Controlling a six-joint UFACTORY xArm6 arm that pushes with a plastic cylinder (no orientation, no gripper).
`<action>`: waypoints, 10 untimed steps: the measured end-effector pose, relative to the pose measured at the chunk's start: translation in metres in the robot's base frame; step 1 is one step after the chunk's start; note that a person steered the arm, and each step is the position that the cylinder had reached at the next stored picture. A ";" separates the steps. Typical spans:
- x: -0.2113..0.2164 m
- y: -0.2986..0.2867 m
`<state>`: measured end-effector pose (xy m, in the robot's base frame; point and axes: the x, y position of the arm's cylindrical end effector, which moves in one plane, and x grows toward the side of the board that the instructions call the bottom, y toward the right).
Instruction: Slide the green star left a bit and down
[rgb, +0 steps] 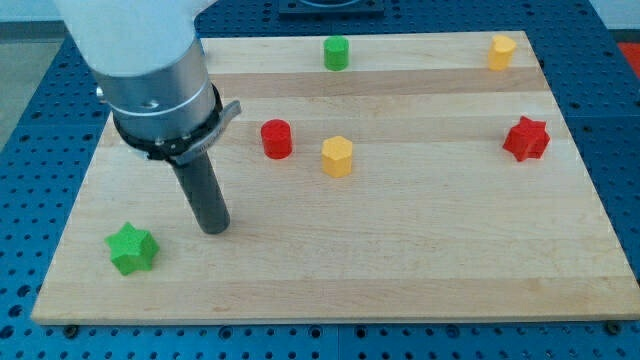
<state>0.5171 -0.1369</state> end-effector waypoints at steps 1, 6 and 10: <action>-0.002 -0.031; 0.005 -0.069; 0.022 -0.055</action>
